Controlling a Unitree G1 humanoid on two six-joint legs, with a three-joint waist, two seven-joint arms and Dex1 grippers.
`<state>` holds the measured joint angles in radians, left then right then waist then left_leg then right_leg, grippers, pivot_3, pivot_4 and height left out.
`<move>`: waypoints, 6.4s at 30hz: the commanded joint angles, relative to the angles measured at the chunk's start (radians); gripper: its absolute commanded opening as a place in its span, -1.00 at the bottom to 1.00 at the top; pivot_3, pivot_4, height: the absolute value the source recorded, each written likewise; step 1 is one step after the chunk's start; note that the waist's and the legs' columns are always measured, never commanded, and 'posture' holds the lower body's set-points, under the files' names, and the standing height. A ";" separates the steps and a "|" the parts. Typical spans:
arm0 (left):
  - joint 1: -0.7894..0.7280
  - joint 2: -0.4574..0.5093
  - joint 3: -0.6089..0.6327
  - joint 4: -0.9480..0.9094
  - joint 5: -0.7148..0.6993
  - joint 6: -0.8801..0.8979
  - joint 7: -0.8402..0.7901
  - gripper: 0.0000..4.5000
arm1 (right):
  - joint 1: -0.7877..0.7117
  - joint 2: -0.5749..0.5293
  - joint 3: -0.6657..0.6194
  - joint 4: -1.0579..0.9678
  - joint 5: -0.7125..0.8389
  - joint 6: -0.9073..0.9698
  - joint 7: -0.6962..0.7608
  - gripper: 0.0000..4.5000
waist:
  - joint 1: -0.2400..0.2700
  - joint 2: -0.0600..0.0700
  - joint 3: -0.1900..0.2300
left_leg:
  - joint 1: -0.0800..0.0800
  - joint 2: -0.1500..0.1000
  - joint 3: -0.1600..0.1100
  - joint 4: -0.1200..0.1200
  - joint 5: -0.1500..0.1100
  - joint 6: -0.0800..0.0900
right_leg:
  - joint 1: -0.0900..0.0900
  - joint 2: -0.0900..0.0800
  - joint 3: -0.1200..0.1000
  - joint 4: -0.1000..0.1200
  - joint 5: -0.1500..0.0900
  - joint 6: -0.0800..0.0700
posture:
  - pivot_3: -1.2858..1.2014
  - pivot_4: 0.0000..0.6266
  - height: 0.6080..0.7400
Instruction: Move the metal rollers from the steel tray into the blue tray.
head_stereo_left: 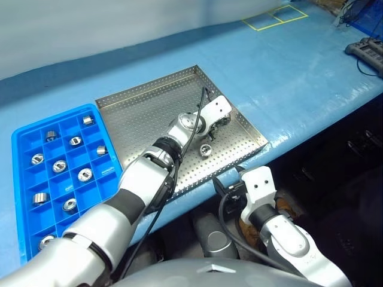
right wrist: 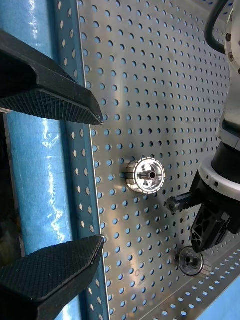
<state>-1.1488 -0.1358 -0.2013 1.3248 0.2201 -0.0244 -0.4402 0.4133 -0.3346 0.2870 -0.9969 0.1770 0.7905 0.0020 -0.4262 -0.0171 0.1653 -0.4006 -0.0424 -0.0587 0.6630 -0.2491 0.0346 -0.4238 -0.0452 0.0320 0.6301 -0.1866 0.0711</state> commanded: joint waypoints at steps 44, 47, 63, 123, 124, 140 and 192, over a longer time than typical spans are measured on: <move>0.999 0.548 0.258 -1.902 -0.610 0.555 -0.272 1.00 | -0.845 0.443 -0.563 0.601 -0.203 0.331 -0.388 0.99 | 0.360 0.004 -0.002 | 0.005 0.001 0.008 0.003 0.004 -0.002 | -0.006 0.002 0.012 0.012 0.006 -0.012 | 0.00 -0.52 1.00; 1.028 0.558 0.246 -1.927 -0.663 0.548 -0.304 1.00 | -0.913 0.522 -0.670 0.661 -0.192 0.285 -0.470 0.99 | 0.361 0.004 -0.002 | 0.005 0.001 0.008 0.002 0.004 -0.002 | -0.006 0.002 0.011 0.012 0.006 -0.012 | 0.01 -0.52 1.00; 1.102 0.529 0.112 -1.859 -0.619 0.406 -0.274 1.00 | -0.927 0.550 -0.691 0.732 -0.152 0.200 -0.578 0.99 | 0.357 0.008 -0.003 | 0.006 0.001 0.009 -0.001 0.004 -0.002 | -0.005 0.003 0.011 0.012 0.001 -0.019 | -0.01 -0.52 1.00; 1.145 0.515 0.108 -1.851 -0.664 0.393 -0.218 1.00 | -0.869 0.549 -0.615 0.884 -0.088 0.046 -0.636 -0.99 | 0.361 0.010 -0.002 | 0.005 0.001 0.008 -0.007 0.004 -0.001 | -0.005 0.003 0.011 0.005 -0.002 -0.016 | 0.02 -0.52 1.00; 1.146 0.516 0.108 -1.850 -0.665 0.393 -0.219 1.00 | -0.871 0.550 -0.590 0.879 -0.088 0.044 -0.618 -0.99 | 0.359 0.010 -0.002 | 0.005 0.001 0.008 -0.007 0.004 -0.001 | -0.005 0.003 0.011 0.004 -0.001 -0.015 | 0.02 -0.52 1.00; 1.143 0.518 0.125 -1.833 -0.682 0.388 -0.222 1.00 | -1.108 0.522 -0.627 1.206 -0.226 -0.047 -0.965 0.43 | 0.360 0.011 -0.001 | 0.005 0.001 0.008 -0.013 0.004 -0.001 | -0.006 0.003 0.011 -0.002 0.004 -0.016 | 0.02 -0.52 1.00; 1.142 0.516 0.122 -1.842 -0.695 0.397 -0.221 1.00 | -1.194 0.411 -0.791 1.491 -0.039 -0.391 -1.040 -0.64 | 0.360 0.011 -0.001 | 0.005 0.001 0.009 -0.014 0.004 0.000 | -0.005 0.004 0.012 -0.003 0.004 -0.015 | 0.04 -0.52 1.00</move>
<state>-0.0056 0.3797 -0.0849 -0.4854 -0.4551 0.3818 -0.6577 -0.7604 0.0872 -0.5135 0.5101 0.1458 0.4183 -1.0325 -0.0660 -0.0059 0.1640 -0.3957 -0.0413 -0.0500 0.6489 -0.2454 0.0345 -0.4293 -0.0414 0.0436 0.6271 -0.1823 0.0562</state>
